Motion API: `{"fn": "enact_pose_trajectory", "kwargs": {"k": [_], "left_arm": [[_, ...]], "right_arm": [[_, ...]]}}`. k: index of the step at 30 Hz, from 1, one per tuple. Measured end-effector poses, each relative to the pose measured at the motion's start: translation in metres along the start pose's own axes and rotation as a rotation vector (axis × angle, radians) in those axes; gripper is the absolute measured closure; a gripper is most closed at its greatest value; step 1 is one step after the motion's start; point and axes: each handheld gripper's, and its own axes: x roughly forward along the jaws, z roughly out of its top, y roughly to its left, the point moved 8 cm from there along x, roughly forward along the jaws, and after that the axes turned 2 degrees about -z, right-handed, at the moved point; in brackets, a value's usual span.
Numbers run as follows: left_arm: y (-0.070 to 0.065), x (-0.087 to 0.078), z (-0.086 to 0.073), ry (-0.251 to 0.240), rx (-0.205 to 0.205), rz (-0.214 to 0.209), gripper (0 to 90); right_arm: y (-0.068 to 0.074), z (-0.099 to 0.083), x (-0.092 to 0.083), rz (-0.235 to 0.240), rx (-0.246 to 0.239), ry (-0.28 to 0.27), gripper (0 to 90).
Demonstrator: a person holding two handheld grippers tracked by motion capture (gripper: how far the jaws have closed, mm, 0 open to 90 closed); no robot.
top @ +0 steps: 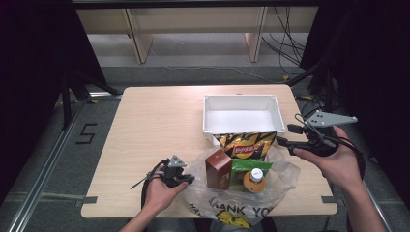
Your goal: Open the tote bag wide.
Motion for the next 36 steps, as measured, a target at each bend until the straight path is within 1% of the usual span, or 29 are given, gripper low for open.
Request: {"fn": "enact_pose_trajectory", "kwargs": {"k": [1, 2, 3, 4, 5, 6, 7, 8, 9, 10, 11, 12, 15, 16, 17, 18, 19, 21, 22, 23, 24, 25, 27, 29, 30, 31, 32, 33, 36], "left_arm": [[0.000, 0.000, 0.000, 0.000, 0.000, 0.000, 83.9], [0.001, -0.001, 0.000, 0.000, 0.012, 0.002, 83.9], [0.001, -0.001, 0.000, -0.002, 0.012, 0.011, 83.9], [0.001, -0.001, 0.000, 0.000, 0.012, 0.005, 83.8], [0.001, -0.001, 0.000, 0.002, 0.014, 0.003, 83.8], [0.001, -0.001, 0.000, 0.002, 0.014, 0.003, 83.8], [0.000, 0.000, 0.000, 0.000, 0.000, -0.001, 83.8], [0.000, 0.000, 0.000, 0.000, 0.001, -0.001, 83.8], [0.000, 0.000, 0.000, 0.000, 0.002, 0.000, 83.7], [0.000, 0.000, 0.000, 0.000, 0.003, 0.001, 83.6], [0.001, -0.001, 0.001, 0.000, 0.017, 0.003, 83.6], [0.001, -0.001, 0.001, 0.000, 0.014, 0.003, 83.5], [0.001, -0.001, 0.000, 0.001, 0.014, 0.003, 83.3], [0.001, -0.001, 0.000, 0.001, 0.014, 0.003, 83.3], [0.001, -0.001, 0.001, -0.002, 0.014, 0.007, 83.2], [0.001, -0.002, 0.001, -0.005, 0.007, 0.006, 83.0], [0.001, -0.003, 0.001, 0.004, 0.018, 0.007, 82.8], [0.001, -0.003, 0.001, -0.002, 0.014, 0.010, 82.6], [0.001, -0.004, 0.002, -0.012, 0.016, 0.010, 82.5], [0.001, -0.004, 0.002, -0.012, 0.016, 0.010, 82.4], [0.001, -0.005, 0.003, -0.012, 0.013, 0.006, 82.1], [0.000, -0.007, 0.004, -0.022, 0.000, 0.006, 81.8], [0.001, -0.009, 0.005, -0.025, 0.016, 0.012, 80.8], [0.001, -0.010, 0.006, -0.030, 0.022, 0.013, 79.8], [0.002, -0.011, 0.006, -0.032, 0.026, 0.023, 79.0], [0.000, -0.012, 0.006, -0.035, 0.014, 0.015, 77.2], [0.000, -0.012, 0.006, -0.035, 0.014, 0.015, 76.3], [0.001, -0.015, 0.008, -0.037, 0.032, 0.022, 74.8], [0.000, -0.019, 0.011, -0.055, 0.038, 0.018, 71.9]], "right_arm": [[0.000, 0.000, 0.000, 0.000, 0.000, 0.000, 40.5], [0.001, 0.001, 0.002, 0.010, -0.005, 0.001, 40.1], [0.001, 0.002, 0.004, 0.013, -0.004, 0.004, 38.7], [0.001, 0.003, 0.005, 0.011, -0.006, 0.000, 38.4], [0.001, 0.005, 0.008, 0.006, -0.006, -0.018, 38.2], [0.001, 0.005, 0.008, 0.006, -0.006, -0.018, 38.2], [0.001, 0.007, 0.008, 0.023, -0.013, -0.009, 37.5], [0.002, 0.008, 0.011, 0.030, -0.013, -0.019, 37.3], [0.003, 0.008, 0.012, 0.040, -0.008, -0.013, 37.1], [0.003, 0.010, 0.015, 0.044, -0.018, -0.025, 36.7], [0.004, 0.009, 0.016, 0.052, -0.025, -0.013, 36.6], [0.005, 0.008, 0.018, 0.065, -0.026, 0.012, 36.5], [0.004, 0.009, 0.027, 0.064, -0.038, 0.009, 36.4], [0.007, 0.007, 0.029, 0.075, -0.025, 0.028, 36.4], [0.006, 0.008, 0.032, 0.074, -0.044, 0.017, 36.4], [0.008, 0.008, 0.034, 0.080, -0.034, 0.023, 36.4], [0.008, 0.008, 0.036, 0.083, -0.047, 0.025, 36.4], [0.009, 0.008, 0.038, 0.081, -0.046, 0.018, 36.4], [0.011, 0.008, 0.040, 0.097, -0.042, 0.038, 36.9], [0.011, 0.008, 0.040, 0.097, -0.042, 0.038, 36.9], [0.010, 0.010, 0.043, 0.090, -0.063, 0.009, 37.7], [0.012, 0.009, 0.042, 0.098, -0.047, 0.030, 38.1], [0.012, 0.009, 0.043, 0.096, -0.038, 0.025, 38.7], [0.011, 0.010, 0.044, 0.096, -0.043, 0.022, 38.8], [0.011, 0.009, 0.044, 0.103, -0.045, 0.034, 38.9], [0.013, 0.008, 0.044, 0.108, -0.034, 0.043, 39.1], [0.013, 0.008, 0.044, 0.108, -0.034, 0.043, 39.1], [0.013, 0.008, 0.044, 0.105, -0.031, 0.045, 39.1], [0.013, 0.009, 0.045, 0.107, -0.043, 0.043, 39.2]]}}
